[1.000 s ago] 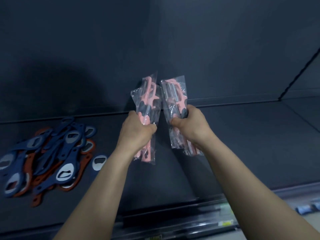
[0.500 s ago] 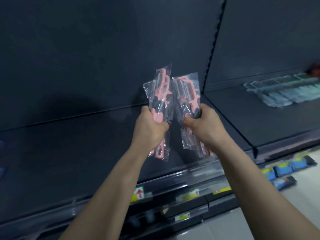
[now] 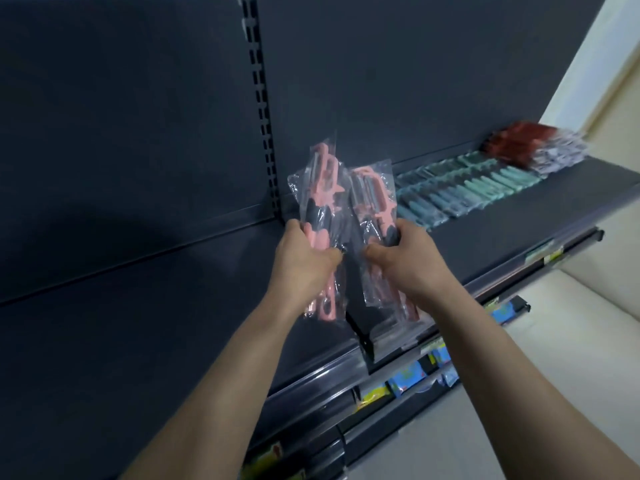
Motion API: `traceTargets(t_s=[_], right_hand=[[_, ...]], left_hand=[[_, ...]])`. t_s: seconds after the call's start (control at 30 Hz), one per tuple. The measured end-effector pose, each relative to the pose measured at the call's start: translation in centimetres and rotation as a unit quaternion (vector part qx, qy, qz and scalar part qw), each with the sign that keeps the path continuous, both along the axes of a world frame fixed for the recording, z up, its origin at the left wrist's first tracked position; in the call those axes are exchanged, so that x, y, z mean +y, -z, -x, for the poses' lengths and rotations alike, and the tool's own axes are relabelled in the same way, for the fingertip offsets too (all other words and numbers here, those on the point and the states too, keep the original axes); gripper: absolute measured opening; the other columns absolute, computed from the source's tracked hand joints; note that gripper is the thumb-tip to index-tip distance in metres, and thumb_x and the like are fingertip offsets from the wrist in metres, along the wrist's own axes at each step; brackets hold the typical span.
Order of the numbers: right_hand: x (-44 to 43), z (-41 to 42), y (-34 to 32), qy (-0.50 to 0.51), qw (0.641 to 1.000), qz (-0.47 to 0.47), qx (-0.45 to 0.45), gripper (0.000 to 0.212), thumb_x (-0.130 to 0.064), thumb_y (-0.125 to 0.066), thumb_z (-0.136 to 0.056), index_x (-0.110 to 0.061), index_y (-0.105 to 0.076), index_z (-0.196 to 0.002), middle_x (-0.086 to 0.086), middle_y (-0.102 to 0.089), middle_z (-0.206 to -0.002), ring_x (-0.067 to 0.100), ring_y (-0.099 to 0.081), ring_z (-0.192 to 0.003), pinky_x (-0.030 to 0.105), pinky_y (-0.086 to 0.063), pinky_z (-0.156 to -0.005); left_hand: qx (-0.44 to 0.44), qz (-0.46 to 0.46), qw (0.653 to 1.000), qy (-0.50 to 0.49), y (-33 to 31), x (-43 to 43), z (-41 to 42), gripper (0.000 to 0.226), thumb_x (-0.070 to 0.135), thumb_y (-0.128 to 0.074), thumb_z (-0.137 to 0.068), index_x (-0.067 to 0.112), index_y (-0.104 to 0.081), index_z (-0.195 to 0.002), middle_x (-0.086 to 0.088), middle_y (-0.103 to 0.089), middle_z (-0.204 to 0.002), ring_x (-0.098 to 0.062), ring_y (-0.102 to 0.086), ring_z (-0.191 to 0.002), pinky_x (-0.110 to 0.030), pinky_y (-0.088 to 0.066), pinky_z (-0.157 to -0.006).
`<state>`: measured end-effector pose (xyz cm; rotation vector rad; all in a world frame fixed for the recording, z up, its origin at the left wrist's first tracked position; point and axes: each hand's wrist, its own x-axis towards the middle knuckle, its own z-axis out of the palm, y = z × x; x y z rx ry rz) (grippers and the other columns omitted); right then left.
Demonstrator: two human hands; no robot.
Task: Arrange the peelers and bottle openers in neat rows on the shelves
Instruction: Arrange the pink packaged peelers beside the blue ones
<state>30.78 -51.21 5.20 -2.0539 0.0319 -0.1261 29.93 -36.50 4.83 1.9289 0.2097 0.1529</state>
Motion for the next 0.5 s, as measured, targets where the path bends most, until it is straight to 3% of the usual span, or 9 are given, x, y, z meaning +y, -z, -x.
traceTargets(t_s=[0.17, 0.27, 0.4, 0.5], right_hand=[[-2.3, -4.0, -0.3, 0.007, 0.999, -0.032, 0.007, 0.034, -0.012, -0.067, -0.08, -0.016, -0.038, -0.065, -0.007, -0.038, -0.055, 0.002, -0.034, -0.041, 0.014, -0.03, -0.04], [-3.0, -6.1, -0.2, -0.011, 0.998, -0.049, 0.039, 0.017, -0.013, -0.066, -0.08, -0.006, -0.051, -0.083, 0.007, -0.048, -0.069, 0.015, -0.044, -0.058, 0.026, -0.039, -0.054], [-3.2, -9.0, 0.3, -0.049, 0.99, -0.088, 0.094, 0.024, -0.007, -0.064, -0.083, 0.01, -0.055, -0.097, 0.019, -0.063, -0.082, 0.024, -0.059, -0.067, 0.04, -0.054, -0.066], [-3.3, -11.2, 0.6, -0.098, 0.984, -0.073, 0.133, 0.017, -0.007, -0.065, -0.081, 0.0, -0.063, -0.096, 0.015, -0.072, -0.084, 0.024, -0.069, -0.069, 0.038, -0.058, -0.068]], left_hand=[[0.008, 0.038, 0.999, 0.028, 0.2, -2.7, -4.7, 0.029, 0.012, -0.07, -0.074, 0.017, -0.046, -0.09, 0.002, -0.054, -0.083, -0.007, -0.054, -0.064, -0.013, -0.039, -0.041], [0.017, 0.067, 0.997, 0.039, 0.3, -3.5, -6.6, 0.031, 0.014, -0.072, -0.073, 0.019, -0.05, -0.094, -0.002, -0.061, -0.091, -0.013, -0.062, -0.073, -0.023, -0.048, -0.055], [0.038, 0.111, 0.993, 0.022, 1.0, -3.7, -8.8, 0.035, 0.015, -0.074, -0.072, 0.017, -0.054, -0.1, -0.005, -0.066, -0.096, -0.02, -0.067, -0.084, -0.041, -0.056, -0.077], [0.045, 0.16, 0.986, 0.021, 1.4, -3.9, -9.8, 0.036, 0.015, -0.076, -0.074, 0.012, -0.057, -0.105, -0.007, -0.069, -0.096, -0.02, -0.069, -0.082, -0.035, -0.058, -0.071]])
